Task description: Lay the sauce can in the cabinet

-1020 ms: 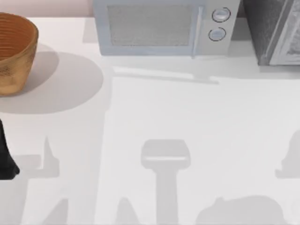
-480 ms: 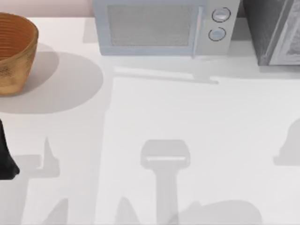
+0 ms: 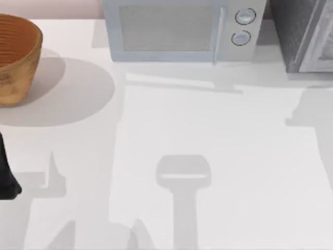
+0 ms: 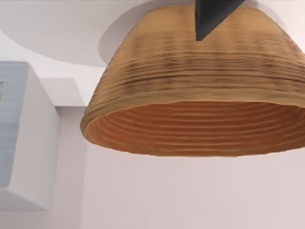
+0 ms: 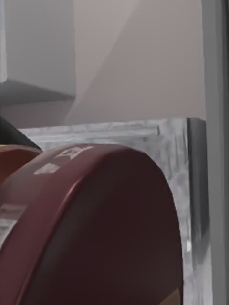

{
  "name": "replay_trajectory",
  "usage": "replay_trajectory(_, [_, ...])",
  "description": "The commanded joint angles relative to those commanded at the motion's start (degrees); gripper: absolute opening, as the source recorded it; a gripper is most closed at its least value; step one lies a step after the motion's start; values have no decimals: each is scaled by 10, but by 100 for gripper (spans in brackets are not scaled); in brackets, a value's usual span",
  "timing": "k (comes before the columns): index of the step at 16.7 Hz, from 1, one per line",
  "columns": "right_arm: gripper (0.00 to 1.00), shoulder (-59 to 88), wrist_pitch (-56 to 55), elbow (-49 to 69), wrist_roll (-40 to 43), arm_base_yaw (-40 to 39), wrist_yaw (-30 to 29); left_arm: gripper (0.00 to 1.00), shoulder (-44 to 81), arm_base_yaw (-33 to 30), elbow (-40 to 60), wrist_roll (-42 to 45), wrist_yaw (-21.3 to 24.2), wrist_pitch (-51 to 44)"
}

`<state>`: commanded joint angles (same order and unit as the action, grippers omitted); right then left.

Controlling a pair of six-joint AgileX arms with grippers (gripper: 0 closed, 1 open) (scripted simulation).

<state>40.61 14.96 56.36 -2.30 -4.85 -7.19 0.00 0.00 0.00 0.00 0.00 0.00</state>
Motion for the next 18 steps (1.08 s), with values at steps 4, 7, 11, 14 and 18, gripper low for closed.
replay_trajectory(4, [0, 166, 66, 230, 2, -29, -17, 100, 0, 0, 0, 0, 0, 0])
replay_trajectory(7, [0, 269, 108, 368, 7, -46, -28, 100, 0, 0, 0, 0, 0, 0])
replay_trajectory(11, [0, 351, 141, 481, 12, -59, -40, 100, 0, 0, 0, 0, 0, 0])
replay_trajectory(14, [0, 369, 147, 505, 13, -61, -43, 100, 0, 0, 0, 0, 0, 0])
replay_trajectory(18, [0, 367, 146, 502, 12, -59, -42, 100, 0, 0, 0, 0, 0, 0])
